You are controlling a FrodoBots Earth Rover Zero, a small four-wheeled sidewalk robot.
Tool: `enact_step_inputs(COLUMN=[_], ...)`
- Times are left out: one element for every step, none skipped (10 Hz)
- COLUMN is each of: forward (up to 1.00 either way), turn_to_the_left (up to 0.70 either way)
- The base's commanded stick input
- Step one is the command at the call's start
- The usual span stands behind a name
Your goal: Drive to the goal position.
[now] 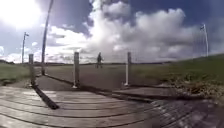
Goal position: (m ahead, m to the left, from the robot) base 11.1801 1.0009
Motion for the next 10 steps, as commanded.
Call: enact_step_inputs(forward=[0.85,0.85,0.85,0.85,0.85,0.85,0.85,0.85,0.85,0.85], turn_to_the_left=[-0.19,-0.04,0.00,0.00,0.10,0.25,0.28,0.14,0.01,0.00])
